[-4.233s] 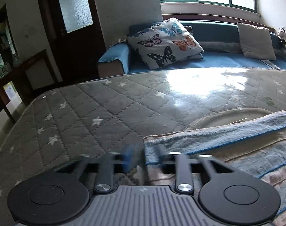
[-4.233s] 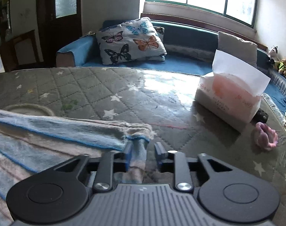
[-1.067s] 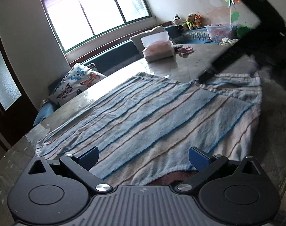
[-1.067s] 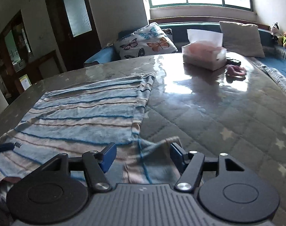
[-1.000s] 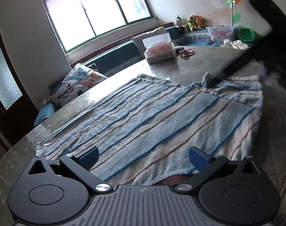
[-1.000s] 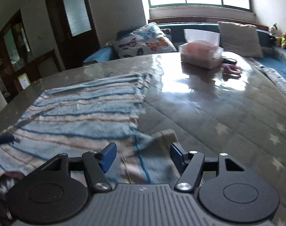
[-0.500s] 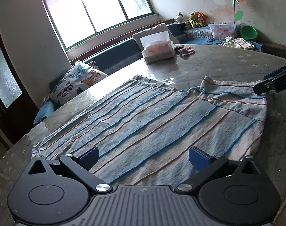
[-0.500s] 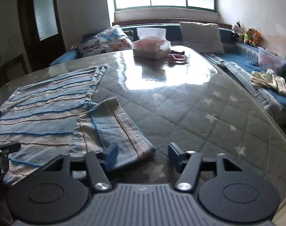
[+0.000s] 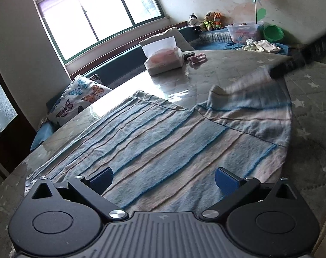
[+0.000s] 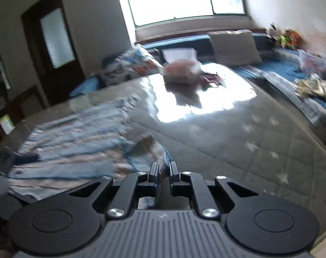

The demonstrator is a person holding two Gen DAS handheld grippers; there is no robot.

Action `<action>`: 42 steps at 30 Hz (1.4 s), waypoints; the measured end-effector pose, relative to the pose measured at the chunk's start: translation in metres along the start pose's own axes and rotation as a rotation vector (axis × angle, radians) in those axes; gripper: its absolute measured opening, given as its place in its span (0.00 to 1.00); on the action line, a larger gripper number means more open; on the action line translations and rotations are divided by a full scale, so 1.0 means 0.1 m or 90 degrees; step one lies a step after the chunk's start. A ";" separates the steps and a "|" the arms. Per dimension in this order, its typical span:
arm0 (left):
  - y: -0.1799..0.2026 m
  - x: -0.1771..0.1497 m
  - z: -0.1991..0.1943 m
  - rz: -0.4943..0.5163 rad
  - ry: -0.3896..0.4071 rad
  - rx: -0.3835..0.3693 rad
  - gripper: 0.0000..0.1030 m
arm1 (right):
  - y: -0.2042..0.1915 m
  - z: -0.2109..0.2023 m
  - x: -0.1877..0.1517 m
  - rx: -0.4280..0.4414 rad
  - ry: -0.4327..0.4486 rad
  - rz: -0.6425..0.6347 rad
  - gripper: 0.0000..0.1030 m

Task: Fold clothes

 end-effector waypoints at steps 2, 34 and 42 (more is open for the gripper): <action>-0.02 -0.02 -0.02 -0.004 0.000 0.001 1.00 | -0.15 -0.04 0.08 0.023 0.011 -0.021 0.08; -1.21 -0.67 -0.73 -0.181 -0.026 0.191 1.00 | -0.92 1.01 0.02 0.074 -0.082 -0.163 0.28; -1.56 -0.93 -0.91 -0.216 -0.051 0.252 1.00 | -0.97 1.08 -0.05 0.065 -0.082 -0.191 0.28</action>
Point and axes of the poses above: each gripper's, at about its wrist camera, not at the fingertips, and z roughly the way its jaws point, y to its right, x to its top, the point moved 4 cm from there along z, roughly the way its jaws point, and after that the axes turned 4 degrees about y, right-handed, at the moved point
